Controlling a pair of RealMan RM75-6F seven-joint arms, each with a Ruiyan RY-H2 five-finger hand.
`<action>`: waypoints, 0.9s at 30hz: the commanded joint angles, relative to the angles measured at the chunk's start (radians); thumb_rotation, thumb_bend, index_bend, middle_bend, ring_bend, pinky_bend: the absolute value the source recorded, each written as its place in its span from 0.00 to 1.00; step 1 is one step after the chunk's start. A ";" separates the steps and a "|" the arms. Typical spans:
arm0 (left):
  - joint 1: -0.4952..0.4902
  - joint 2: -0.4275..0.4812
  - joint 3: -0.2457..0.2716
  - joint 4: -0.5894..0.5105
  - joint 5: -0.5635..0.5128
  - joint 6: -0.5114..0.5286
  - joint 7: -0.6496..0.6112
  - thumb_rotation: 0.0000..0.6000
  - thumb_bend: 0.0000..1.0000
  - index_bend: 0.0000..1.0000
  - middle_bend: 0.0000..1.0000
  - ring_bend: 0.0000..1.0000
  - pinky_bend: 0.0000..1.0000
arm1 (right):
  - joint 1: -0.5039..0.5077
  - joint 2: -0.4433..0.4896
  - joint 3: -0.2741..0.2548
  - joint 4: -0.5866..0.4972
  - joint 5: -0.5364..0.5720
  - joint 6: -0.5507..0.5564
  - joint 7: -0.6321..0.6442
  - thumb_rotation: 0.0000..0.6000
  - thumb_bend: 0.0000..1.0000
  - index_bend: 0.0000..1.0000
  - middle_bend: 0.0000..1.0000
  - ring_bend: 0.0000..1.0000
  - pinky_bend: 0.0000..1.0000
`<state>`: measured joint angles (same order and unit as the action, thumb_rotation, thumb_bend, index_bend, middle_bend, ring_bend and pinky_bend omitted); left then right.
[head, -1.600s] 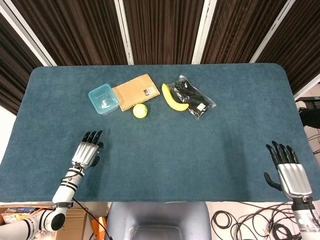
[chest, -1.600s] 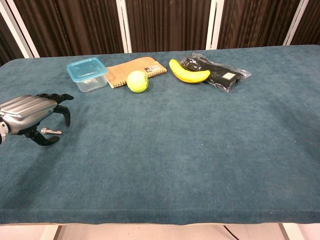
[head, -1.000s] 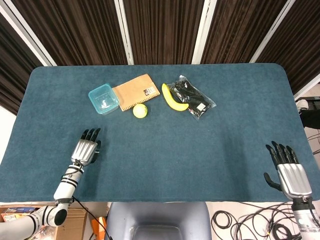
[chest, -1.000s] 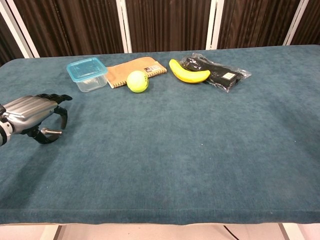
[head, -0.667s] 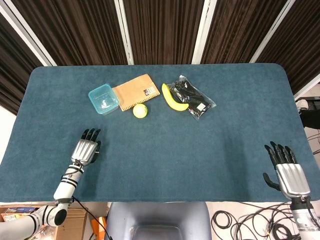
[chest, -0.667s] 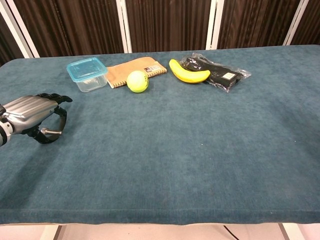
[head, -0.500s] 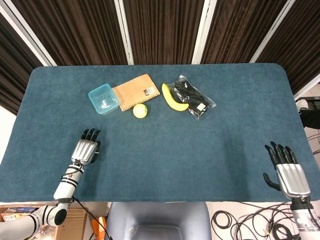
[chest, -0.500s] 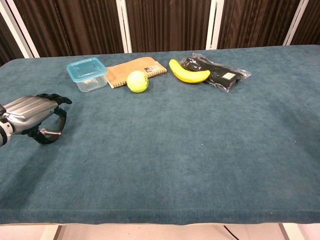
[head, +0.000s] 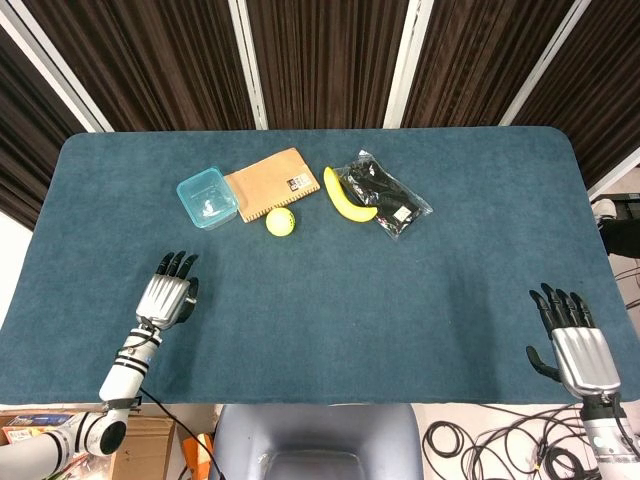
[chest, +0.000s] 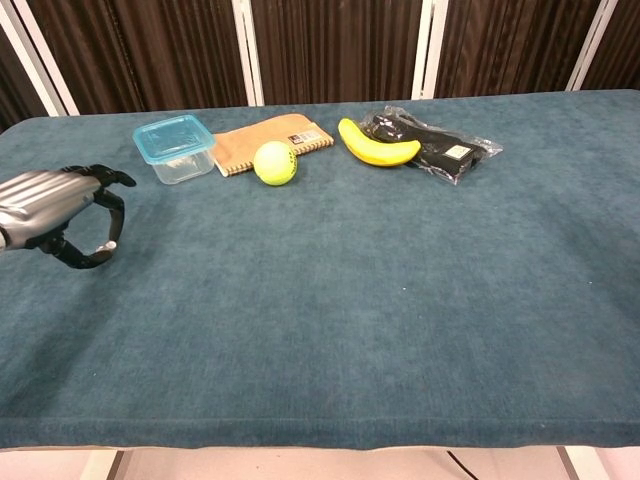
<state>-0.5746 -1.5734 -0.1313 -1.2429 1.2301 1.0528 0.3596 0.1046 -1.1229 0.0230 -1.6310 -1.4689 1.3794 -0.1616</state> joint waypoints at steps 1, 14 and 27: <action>0.004 0.007 -0.003 -0.006 0.002 0.005 -0.008 1.00 0.33 0.68 0.11 0.01 0.09 | 0.000 -0.001 0.000 0.000 0.000 -0.001 -0.001 1.00 0.29 0.00 0.00 0.00 0.01; -0.003 0.030 -0.035 0.028 -0.041 -0.066 -0.155 1.00 0.33 0.67 0.11 0.01 0.09 | 0.000 -0.005 0.000 0.001 0.002 0.000 -0.008 1.00 0.29 0.00 0.00 0.00 0.01; -0.025 0.030 -0.050 0.091 -0.093 -0.133 -0.187 1.00 0.33 0.66 0.11 0.02 0.09 | 0.001 -0.005 -0.001 0.000 0.005 -0.004 -0.012 1.00 0.29 0.00 0.00 0.00 0.01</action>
<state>-0.5992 -1.5424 -0.1797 -1.1558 1.1395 0.9212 0.1768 0.1051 -1.1274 0.0227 -1.6309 -1.4641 1.3764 -0.1727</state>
